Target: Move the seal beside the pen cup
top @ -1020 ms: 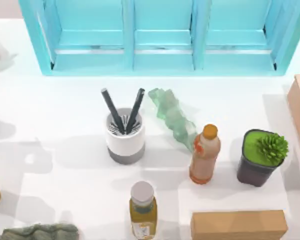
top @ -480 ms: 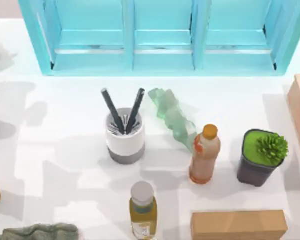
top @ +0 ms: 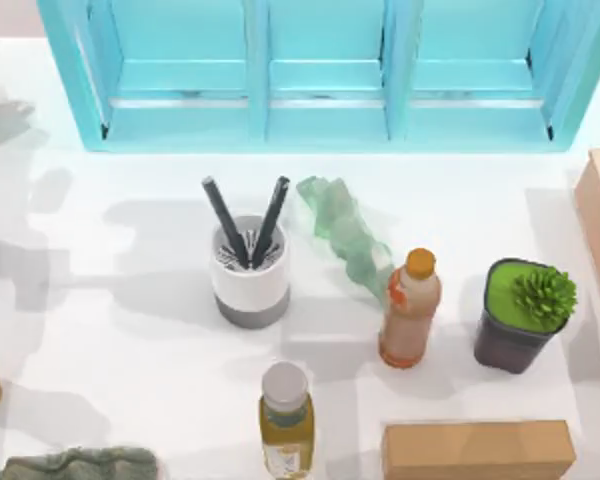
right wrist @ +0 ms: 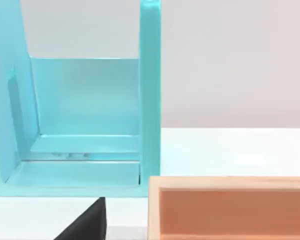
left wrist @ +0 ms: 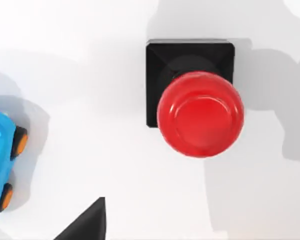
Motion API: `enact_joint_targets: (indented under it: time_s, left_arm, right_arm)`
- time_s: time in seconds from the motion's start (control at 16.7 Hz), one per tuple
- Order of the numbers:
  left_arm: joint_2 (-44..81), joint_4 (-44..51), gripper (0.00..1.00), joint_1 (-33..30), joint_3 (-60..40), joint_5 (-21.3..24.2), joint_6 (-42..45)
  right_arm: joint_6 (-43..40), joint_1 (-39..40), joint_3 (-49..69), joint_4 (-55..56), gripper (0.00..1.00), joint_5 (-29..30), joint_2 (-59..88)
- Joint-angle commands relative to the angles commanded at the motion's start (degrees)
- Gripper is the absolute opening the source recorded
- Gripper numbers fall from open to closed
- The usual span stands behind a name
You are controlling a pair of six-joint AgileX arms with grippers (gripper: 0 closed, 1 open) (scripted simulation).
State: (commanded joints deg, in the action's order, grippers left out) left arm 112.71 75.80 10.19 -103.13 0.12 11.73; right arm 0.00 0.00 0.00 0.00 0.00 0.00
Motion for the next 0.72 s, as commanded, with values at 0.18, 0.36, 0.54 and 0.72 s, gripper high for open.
enact_joint_targets:
  time_s: [0.18,0.36,0.54,0.72]
  left_arm:
    - [6.24,4.08,1.0,0.62,-6.46,0.01,0.68]
    - [7.52,4.99,1.0,0.77,-7.86,0.02,0.83]
    - [7.4,4.87,1.0,0.44,-7.72,0.01,0.79]
    - [7.69,2.6,1.0,0.62,-5.49,0.01,0.69]
  right_arm:
    - [0.0,0.0,0.0,0.0,1.0,0.0,0.0]
    - [0.0,0.0,0.0,0.0,1.0,0.0,0.0]
    - [0.0,0.0,0.0,0.0,1.0,0.0,0.0]
    - [0.0,0.0,0.0,0.0,1.0,0.0,0.0]
